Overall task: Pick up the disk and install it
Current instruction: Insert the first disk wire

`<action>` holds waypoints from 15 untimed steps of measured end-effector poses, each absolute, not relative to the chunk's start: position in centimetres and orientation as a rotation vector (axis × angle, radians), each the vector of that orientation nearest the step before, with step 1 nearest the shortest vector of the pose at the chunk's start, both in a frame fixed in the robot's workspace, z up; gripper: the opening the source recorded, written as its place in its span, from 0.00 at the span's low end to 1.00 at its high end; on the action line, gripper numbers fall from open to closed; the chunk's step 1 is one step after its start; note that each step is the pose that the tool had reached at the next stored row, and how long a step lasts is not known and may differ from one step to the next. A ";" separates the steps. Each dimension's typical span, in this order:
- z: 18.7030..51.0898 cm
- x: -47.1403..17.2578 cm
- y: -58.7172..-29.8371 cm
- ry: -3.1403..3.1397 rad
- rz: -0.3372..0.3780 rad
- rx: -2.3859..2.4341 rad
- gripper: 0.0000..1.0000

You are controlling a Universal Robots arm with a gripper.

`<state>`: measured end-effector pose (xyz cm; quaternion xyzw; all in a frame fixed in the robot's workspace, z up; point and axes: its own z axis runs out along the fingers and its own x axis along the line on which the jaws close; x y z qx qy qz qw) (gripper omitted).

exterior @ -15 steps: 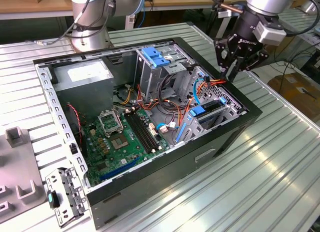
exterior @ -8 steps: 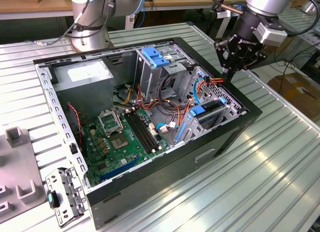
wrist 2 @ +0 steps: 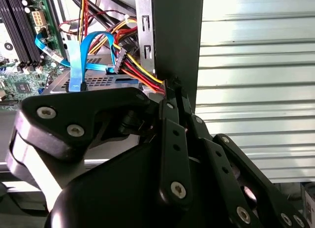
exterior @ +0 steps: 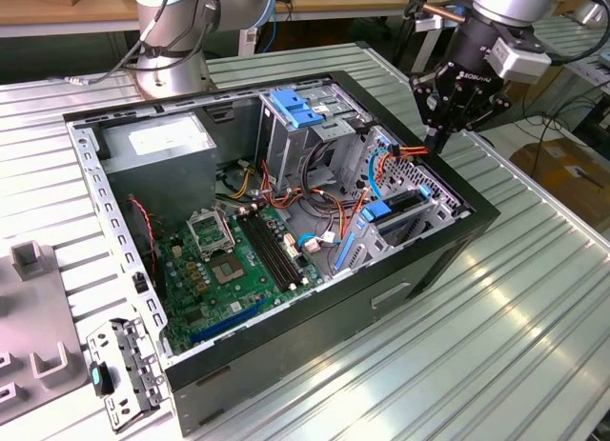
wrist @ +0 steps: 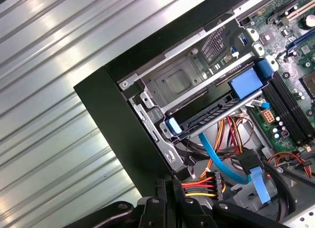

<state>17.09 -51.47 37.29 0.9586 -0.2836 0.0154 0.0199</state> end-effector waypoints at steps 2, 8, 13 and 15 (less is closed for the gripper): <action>37.3 16.8 -51.5 -0.880 0.048 2.974 0.16; 37.3 16.1 -51.5 -0.985 0.046 2.940 0.16; 37.3 15.6 -51.5 -1.022 0.045 2.927 0.16; 37.3 15.4 -51.5 -1.028 0.045 2.925 0.16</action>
